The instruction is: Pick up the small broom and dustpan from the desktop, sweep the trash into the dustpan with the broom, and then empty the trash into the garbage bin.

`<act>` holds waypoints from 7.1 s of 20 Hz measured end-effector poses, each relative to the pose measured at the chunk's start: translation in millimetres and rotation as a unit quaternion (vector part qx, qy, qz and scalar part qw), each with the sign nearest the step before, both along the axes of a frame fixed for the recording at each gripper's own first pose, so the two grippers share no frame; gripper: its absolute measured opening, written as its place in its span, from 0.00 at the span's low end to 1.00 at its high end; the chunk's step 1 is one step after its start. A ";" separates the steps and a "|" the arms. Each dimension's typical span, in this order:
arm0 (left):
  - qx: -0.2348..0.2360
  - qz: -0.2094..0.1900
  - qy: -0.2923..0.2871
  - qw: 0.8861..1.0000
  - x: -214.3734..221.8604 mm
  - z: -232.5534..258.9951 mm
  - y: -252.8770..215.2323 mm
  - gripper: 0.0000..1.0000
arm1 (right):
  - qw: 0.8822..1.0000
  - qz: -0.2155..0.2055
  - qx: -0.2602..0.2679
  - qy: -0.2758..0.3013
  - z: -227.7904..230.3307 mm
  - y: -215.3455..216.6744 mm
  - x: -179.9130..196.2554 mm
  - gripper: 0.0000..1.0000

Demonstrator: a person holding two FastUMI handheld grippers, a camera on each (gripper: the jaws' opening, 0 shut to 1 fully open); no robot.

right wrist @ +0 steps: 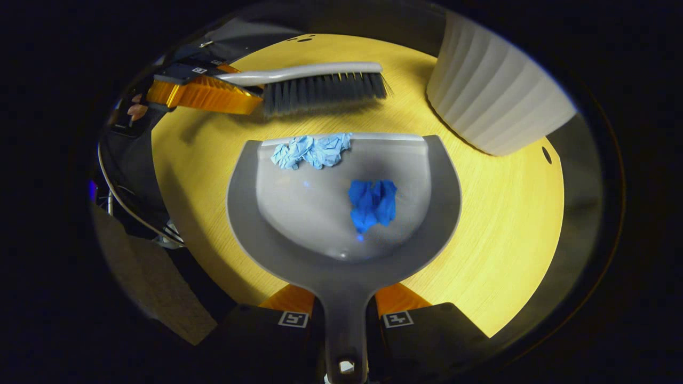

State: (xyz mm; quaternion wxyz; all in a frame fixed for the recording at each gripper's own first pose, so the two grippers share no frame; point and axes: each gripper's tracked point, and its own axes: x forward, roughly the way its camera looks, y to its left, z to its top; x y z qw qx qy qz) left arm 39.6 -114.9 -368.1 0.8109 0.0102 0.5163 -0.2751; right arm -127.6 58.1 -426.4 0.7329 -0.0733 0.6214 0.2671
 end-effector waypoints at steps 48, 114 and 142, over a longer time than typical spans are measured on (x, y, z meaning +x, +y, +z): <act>0.019 0.065 -0.046 0.997 -12.7 -21.1 112.2 0.27 | 0.925 0.004 -0.362 -0.111 256.5 -227.8 278.9 0.34; 0.079 0.114 -0.034 0.990 -5.3 -29.0 138.6 0.27 | 0.992 -0.126 0.001 0.007 30.0 75.6 27.5 0.34; 0.080 0.126 -0.107 0.983 -5.6 54.0 141.3 0.71 | 0.954 -0.254 0.124 -0.098 150.5 45.8 67.3 0.94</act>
